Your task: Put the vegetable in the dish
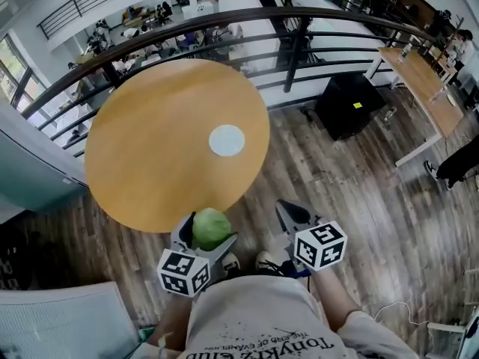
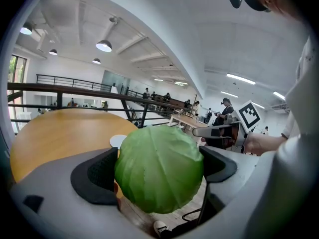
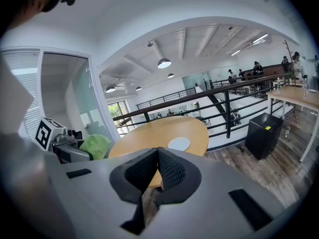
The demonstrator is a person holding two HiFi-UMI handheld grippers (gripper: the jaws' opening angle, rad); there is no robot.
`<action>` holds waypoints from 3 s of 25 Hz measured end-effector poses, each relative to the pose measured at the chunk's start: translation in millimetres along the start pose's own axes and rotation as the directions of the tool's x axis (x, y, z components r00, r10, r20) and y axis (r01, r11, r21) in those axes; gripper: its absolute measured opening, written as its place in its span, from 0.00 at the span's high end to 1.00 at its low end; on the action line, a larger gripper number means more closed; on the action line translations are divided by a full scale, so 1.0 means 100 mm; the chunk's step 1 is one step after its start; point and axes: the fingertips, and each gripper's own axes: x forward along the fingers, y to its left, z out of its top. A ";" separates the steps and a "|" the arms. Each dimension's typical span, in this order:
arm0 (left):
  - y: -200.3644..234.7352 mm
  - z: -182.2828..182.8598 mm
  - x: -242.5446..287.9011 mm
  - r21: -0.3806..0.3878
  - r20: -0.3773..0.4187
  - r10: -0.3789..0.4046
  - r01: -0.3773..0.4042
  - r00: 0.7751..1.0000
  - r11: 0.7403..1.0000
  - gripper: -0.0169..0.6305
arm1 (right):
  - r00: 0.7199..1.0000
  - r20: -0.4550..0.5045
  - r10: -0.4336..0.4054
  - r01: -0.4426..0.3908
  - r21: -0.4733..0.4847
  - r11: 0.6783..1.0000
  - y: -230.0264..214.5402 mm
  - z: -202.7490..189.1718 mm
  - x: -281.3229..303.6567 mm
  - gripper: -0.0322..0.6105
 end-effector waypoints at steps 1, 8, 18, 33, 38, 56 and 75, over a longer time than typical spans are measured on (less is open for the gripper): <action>0.03 0.00 -0.02 0.007 0.000 -0.002 0.002 1.000 1.000 0.20 | 1.000 0.003 -0.006 0.006 -0.004 1.000 0.02 0.02 0.01 0.92; 0.19 0.02 -0.16 0.040 0.004 -0.033 0.032 0.999 0.999 0.20 | 0.998 0.045 -0.048 0.049 -0.029 0.998 0.19 0.18 0.05 0.92; 0.37 0.05 -0.18 0.040 0.009 -0.053 0.052 0.999 0.998 0.20 | 0.997 0.044 -0.068 0.069 -0.016 0.997 0.32 0.15 0.16 0.92; 0.56 0.14 0.19 0.032 -0.016 -0.039 0.039 0.999 0.999 0.20 | 0.998 0.037 -0.048 0.049 -0.005 0.999 0.06 0.22 0.51 0.92; 0.66 0.25 0.47 0.014 -0.023 -0.027 0.027 0.999 1.000 0.20 | 0.999 0.030 -0.027 0.027 0.004 1.000 -0.18 0.35 0.74 0.92; 0.72 0.86 1.45 0.000 0.013 0.154 -0.154 0.988 0.988 0.20 | 0.987 0.021 0.159 -0.158 -0.047 0.986 -1.18 1.04 1.35 0.92; 0.99 0.93 1.66 -0.003 -0.021 0.175 -0.175 0.984 0.985 0.20 | 0.996 -0.019 0.082 -0.083 -0.009 0.997 -1.57 0.99 1.46 0.92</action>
